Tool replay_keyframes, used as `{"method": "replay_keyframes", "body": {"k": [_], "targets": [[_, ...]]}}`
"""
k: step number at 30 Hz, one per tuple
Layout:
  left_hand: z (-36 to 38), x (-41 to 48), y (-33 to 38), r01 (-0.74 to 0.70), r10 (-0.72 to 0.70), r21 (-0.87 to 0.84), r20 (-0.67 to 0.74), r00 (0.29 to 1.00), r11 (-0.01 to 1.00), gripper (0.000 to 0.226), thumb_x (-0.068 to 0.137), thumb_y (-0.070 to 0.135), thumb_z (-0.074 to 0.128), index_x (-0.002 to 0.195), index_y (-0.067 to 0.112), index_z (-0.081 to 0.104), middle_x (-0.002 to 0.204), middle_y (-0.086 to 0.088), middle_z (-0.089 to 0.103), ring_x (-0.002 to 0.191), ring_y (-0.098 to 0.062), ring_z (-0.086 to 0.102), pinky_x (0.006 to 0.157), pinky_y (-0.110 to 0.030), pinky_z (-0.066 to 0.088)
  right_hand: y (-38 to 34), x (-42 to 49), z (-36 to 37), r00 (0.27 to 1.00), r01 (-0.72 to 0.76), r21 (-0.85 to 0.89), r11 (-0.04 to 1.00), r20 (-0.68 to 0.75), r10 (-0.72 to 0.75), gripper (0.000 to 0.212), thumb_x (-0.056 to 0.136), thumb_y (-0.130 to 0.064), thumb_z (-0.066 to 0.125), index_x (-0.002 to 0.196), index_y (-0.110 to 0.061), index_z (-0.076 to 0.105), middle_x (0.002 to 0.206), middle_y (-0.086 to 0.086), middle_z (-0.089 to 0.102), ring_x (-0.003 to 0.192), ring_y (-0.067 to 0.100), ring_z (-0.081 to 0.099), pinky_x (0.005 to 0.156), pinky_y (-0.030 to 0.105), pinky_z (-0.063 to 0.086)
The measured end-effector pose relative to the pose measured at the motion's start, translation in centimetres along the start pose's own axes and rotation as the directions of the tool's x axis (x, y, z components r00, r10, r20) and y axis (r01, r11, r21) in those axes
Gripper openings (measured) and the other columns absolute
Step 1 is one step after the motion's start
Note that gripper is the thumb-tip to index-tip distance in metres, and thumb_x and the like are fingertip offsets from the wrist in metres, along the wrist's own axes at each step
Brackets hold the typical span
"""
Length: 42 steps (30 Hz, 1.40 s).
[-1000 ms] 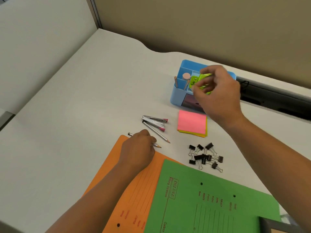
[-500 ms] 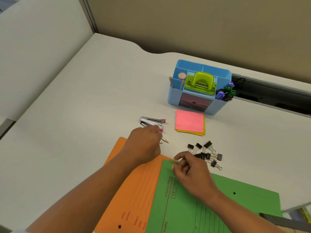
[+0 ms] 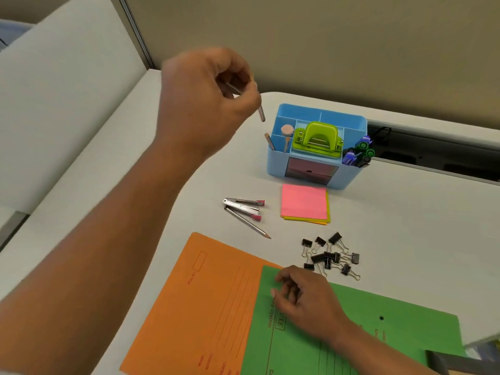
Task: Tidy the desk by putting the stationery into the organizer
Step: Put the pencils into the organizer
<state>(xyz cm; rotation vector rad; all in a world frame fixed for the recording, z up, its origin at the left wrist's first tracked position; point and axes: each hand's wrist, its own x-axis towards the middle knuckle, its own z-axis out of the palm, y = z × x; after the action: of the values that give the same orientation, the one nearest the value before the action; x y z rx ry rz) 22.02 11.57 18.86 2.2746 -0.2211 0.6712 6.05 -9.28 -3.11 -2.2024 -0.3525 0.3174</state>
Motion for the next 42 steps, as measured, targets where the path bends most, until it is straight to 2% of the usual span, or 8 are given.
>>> {"method": "replay_keyframes", "body": {"k": [3, 7, 13, 21, 27, 30, 34, 42], "targets": [[3.3, 1.0, -1.8, 0.080, -0.089, 0.097, 0.092, 0.992, 0.992, 0.013, 0.080, 0.028, 0.066, 0.086, 0.021, 0.074, 0.075, 0.013, 0.068, 0.059, 0.002, 0.058, 0.064, -0.015, 0.051, 0.0, 0.0, 0.1, 1.000, -0.001, -0.002, 1.000, -0.004, 0.001, 0.016, 0.080, -0.048, 0.061, 0.091, -0.037, 0.057, 0.069, -0.016, 0.058, 0.066, 0.010, 0.059, 0.056, 0.016, 0.048], [7.5, 0.9, -3.8, 0.192, -0.230, 0.210, 0.174, 0.957, 0.958, 0.012, 0.083, 0.030, 0.066, 0.089, 0.024, 0.075, 0.086, 0.007, 0.071, 0.078, -0.011, 0.064, 0.077, -0.034, 0.058, 0.0, 0.0, 0.1, 1.000, -0.003, -0.015, 1.000, -0.009, 0.003, 0.017, 0.080, -0.047, 0.063, 0.092, -0.034, 0.060, 0.069, -0.016, 0.058, 0.065, 0.010, 0.059, 0.056, 0.014, 0.047], [9.5, 1.2, -4.7, 0.311, -0.399, 0.329, 0.248, 0.883, 0.892, 0.013, 0.088, 0.030, 0.065, 0.095, 0.022, 0.074, 0.090, 0.004, 0.069, 0.081, -0.014, 0.062, 0.076, -0.031, 0.056, 0.1, 0.0, 0.2, 1.000, 0.013, -0.054, 0.998, -0.016, -0.014, 0.017, 0.081, -0.046, 0.063, 0.091, -0.032, 0.061, 0.069, -0.019, 0.056, 0.066, 0.009, 0.058, 0.056, 0.014, 0.047], [9.0, 0.8, -5.2, 0.369, -0.451, 0.303, 0.271, 0.850, 0.879, 0.022, 0.093, 0.034, 0.061, 0.101, 0.018, 0.074, 0.090, 0.004, 0.067, 0.082, -0.014, 0.062, 0.078, -0.030, 0.054, -0.1, 0.0, 0.3, 1.000, 0.011, -0.075, 0.997, -0.020, -0.013, 0.017, 0.082, -0.045, 0.063, 0.090, -0.030, 0.062, 0.069, -0.020, 0.055, 0.065, 0.007, 0.057, 0.054, 0.014, 0.046], [7.1, -4.1, -6.2, 0.443, -0.443, 0.171, -0.040, 0.896, 0.880, 0.018, 0.091, 0.033, 0.062, 0.104, 0.027, 0.073, 0.106, 0.012, 0.069, 0.087, -0.008, 0.063, 0.077, -0.018, 0.041, -0.4, 0.4, 0.1, 0.999, -0.048, -0.037, 0.998, -0.018, 0.047, 0.006, 0.085, -0.032, 0.066, 0.087, -0.027, 0.063, 0.071, -0.016, 0.059, 0.070, 0.010, 0.059, 0.058, 0.016, 0.048], [7.6, -9.7, -7.5, 0.462, -0.451, 0.099, -0.113, 0.885, 0.881, 0.015, 0.090, 0.028, 0.061, 0.103, 0.026, 0.070, 0.105, 0.011, 0.064, 0.082, -0.010, 0.061, 0.072, -0.023, 0.043, -1.1, 1.7, -0.6, 0.992, -0.121, 0.062, 0.991, -0.031, 0.123, 0.005, 0.086, -0.019, 0.068, 0.086, -0.024, 0.067, 0.073, -0.011, 0.063, 0.070, 0.009, 0.059, 0.062, 0.022, 0.052], [9.1, -17.5, -10.0, 0.387, -0.402, 0.272, -0.001, 0.916, 0.881, 0.025, 0.091, 0.024, 0.059, 0.115, 0.017, 0.065, 0.114, 0.000, 0.061, 0.102, -0.022, 0.057, 0.085, -0.036, 0.044, -1.8, 5.0, -1.4, 0.992, -0.084, -0.054, 0.995, -0.104, 0.078, 0.005, 0.085, -0.020, 0.067, 0.087, -0.024, 0.069, 0.078, -0.012, 0.062, 0.070, 0.004, 0.057, 0.069, 0.024, 0.051], [10.1, -22.4, -11.6, 0.334, -0.470, 0.517, 0.153, 0.869, 0.788, 0.058, 0.094, 0.047, 0.042, 0.134, 0.007, 0.054, 0.141, -0.007, 0.051, 0.135, -0.024, 0.041, 0.111, -0.044, 0.032, -2.0, 9.8, -1.1, 0.989, -0.142, -0.270, 0.952, -0.070, 0.127, 0.022, 0.084, -0.028, 0.069, 0.105, -0.021, 0.064, 0.095, -0.004, 0.063, 0.086, 0.014, 0.057, 0.078, 0.030, 0.048]]}}
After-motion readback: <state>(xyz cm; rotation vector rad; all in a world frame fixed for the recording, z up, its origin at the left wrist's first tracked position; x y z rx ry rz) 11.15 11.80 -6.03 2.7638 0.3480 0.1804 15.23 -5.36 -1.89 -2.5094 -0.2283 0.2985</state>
